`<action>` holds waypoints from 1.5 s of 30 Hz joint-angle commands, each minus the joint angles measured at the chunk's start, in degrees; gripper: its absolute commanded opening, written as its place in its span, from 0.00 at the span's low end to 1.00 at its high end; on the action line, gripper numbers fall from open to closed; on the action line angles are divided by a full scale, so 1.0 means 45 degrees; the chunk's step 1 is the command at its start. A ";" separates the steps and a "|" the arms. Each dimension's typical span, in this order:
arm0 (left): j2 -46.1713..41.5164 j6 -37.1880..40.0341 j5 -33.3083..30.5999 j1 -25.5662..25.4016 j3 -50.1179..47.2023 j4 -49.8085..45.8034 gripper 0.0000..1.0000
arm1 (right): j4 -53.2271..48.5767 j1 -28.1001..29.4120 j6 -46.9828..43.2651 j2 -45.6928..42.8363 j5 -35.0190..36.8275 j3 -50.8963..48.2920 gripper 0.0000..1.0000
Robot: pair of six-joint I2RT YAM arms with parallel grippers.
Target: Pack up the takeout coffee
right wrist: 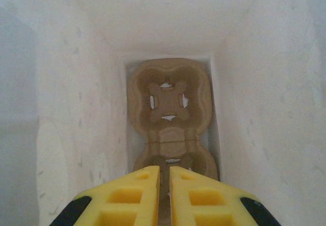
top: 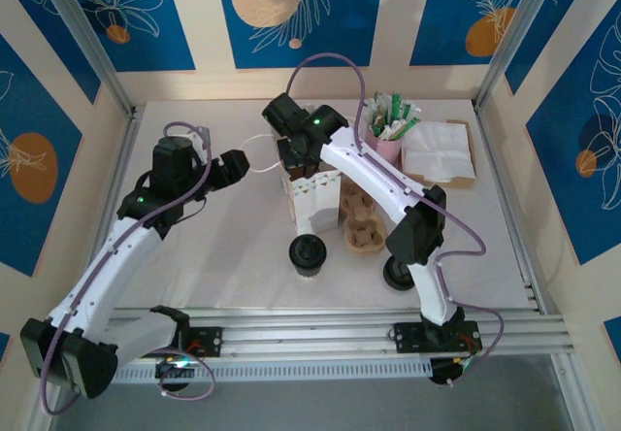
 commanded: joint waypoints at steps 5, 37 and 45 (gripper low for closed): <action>0.0182 -0.0234 -0.0200 0.0139 0.0257 0.0624 0.77 | -0.0268 0.0259 -0.0325 -0.1040 0.0337 0.0404 0.16; 0.0637 -0.0033 0.0365 0.0147 0.0241 0.1129 0.52 | 0.0923 0.1079 -0.0634 -0.5421 -0.0139 -0.1645 0.45; 0.0733 -0.0509 0.1447 0.0130 0.0087 0.2197 0.52 | 0.1946 0.1212 -0.0714 -0.7907 -0.0287 -0.4892 0.49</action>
